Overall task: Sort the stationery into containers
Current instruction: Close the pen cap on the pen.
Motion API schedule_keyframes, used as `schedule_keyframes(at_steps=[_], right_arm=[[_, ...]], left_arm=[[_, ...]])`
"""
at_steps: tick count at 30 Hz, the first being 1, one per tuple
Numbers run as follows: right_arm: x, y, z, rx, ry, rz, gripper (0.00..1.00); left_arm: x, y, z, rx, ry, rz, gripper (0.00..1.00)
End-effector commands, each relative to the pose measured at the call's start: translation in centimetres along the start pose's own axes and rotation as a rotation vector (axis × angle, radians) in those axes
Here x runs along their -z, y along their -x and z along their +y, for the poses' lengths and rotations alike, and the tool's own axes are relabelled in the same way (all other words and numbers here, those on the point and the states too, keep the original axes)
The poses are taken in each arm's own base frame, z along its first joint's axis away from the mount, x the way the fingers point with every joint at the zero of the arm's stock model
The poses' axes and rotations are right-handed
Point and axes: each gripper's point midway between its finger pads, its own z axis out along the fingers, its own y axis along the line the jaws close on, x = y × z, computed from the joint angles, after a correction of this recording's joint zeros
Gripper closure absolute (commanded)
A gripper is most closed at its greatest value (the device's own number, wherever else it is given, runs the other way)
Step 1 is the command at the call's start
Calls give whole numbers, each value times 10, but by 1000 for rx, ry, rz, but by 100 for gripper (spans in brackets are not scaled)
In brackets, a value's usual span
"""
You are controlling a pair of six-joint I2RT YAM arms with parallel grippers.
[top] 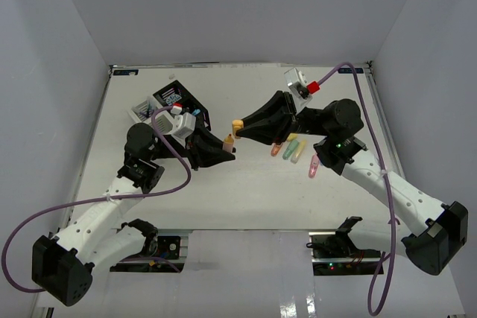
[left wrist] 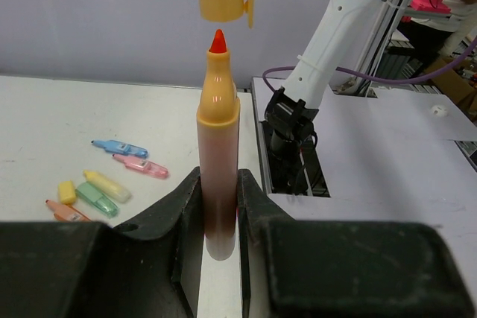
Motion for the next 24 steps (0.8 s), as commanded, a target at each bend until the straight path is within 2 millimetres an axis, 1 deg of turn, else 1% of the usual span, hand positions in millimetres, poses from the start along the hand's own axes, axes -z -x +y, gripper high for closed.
schedule_keyframes(at_steps=[1,6,11,24], right_arm=[[-5,19,5,42,32,-51,92],[-12,18,7,34,50,-54,92],[-17,18,4,28,48,-59,92],[-21,36,6,68,34,-78,92]], left_arm=[[1,3,-3,-20,-16,-9,100],[1,4,-1,-14,-5,-11,100],[1,3,3,-10,19,-8,100],[2,3,5,-18,43,-10,100]])
